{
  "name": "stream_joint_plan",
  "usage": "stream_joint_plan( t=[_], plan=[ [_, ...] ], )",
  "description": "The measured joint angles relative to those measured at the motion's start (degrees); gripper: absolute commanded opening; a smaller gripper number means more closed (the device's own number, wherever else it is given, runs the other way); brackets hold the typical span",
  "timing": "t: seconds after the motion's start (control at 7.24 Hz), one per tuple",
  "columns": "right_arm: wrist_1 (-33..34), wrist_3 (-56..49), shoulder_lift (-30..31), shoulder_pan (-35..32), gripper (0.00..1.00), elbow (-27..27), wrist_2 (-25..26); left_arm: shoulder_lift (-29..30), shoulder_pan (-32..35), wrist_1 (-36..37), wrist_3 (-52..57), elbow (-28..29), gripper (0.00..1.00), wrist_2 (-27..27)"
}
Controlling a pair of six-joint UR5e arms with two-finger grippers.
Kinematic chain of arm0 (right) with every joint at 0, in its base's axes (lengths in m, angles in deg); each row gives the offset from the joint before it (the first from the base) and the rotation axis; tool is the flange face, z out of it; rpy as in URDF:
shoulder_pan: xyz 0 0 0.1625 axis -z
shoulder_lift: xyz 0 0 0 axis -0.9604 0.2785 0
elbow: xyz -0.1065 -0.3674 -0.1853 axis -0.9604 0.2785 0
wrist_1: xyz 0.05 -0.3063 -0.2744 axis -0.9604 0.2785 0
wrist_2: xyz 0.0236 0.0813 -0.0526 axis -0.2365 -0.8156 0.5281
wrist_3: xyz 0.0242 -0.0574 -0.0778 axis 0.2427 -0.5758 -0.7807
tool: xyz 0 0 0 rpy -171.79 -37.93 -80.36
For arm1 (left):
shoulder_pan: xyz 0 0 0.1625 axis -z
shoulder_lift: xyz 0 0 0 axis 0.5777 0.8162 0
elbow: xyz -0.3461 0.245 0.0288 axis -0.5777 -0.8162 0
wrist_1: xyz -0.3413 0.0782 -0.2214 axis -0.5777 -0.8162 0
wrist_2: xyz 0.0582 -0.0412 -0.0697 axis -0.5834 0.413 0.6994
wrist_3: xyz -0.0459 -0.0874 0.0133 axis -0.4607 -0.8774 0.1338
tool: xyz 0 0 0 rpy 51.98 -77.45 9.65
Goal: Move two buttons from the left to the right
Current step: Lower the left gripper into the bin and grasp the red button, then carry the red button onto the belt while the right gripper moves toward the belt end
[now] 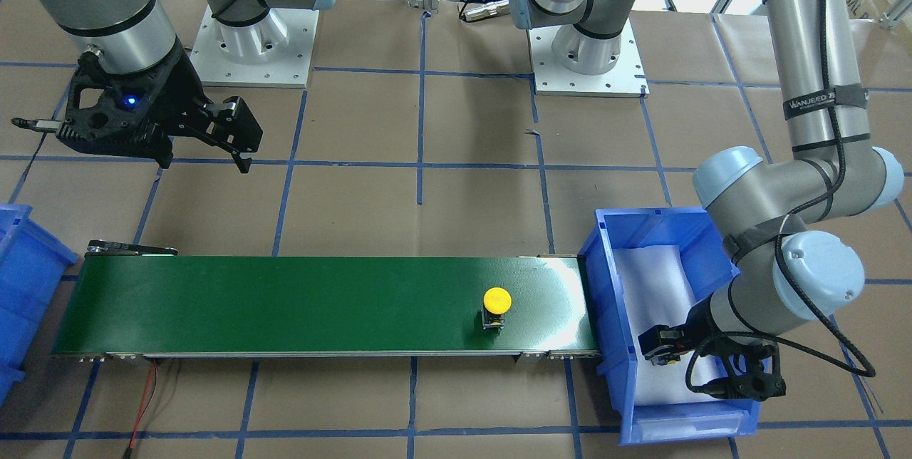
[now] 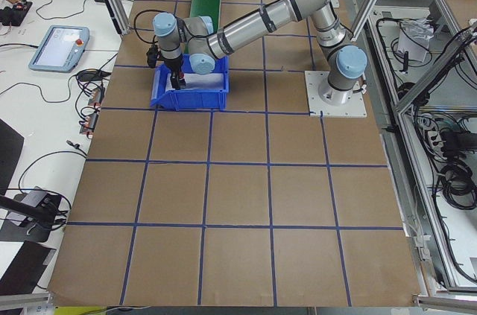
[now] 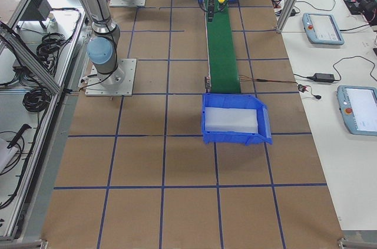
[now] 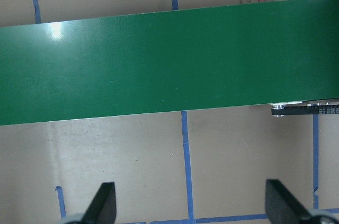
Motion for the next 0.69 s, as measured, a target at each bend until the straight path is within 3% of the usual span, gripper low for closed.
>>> stream_joint_plan(
  t=[0.41, 0.69],
  plan=[
    [-1.2, -0.4, -0.3, -0.2, 1.00, 0.5, 0.8, 0.2, 0.3, -1.4, -0.2, 0.0, 0.38, -0.1],
    [-4.2, -0.4, -1.0, 0.0, 1.00, 0.4, 4.2, -1.0, 0.3, -3.9, -0.4, 1.1, 0.38, -0.1]
  ],
)
